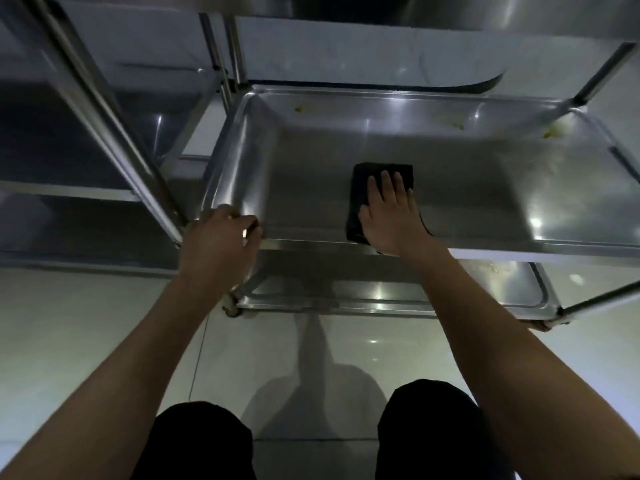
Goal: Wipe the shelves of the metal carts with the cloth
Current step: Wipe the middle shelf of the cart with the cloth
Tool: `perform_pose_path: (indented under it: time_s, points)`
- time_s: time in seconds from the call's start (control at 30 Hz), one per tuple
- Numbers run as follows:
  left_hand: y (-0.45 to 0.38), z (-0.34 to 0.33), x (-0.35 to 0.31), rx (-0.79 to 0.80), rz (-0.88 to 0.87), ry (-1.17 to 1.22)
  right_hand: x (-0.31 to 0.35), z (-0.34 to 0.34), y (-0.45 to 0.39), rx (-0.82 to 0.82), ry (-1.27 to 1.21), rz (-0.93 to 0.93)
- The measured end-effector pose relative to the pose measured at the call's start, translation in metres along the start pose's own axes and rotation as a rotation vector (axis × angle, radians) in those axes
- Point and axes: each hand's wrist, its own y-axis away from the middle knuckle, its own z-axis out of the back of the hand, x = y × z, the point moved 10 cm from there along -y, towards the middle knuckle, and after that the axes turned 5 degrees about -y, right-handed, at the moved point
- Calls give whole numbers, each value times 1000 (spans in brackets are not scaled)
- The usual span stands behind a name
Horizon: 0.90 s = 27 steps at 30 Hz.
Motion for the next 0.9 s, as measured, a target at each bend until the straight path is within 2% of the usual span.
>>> perform_pose_path:
  time_s: [0.27,0.53,0.73,0.9]
  points:
    - [15,-9,7,-74,-58,60,126,-35,-54,102,-62,223]
    - [15,-10,7,-121,-66,62,191,-44,-72,155,-131,295]
    - [13,-11,4,-62,7,58,177,-37,-68,118,-166,321]
    - [-1,-6,-9,17,86,-15,81,-19,-57,39,-149,204]
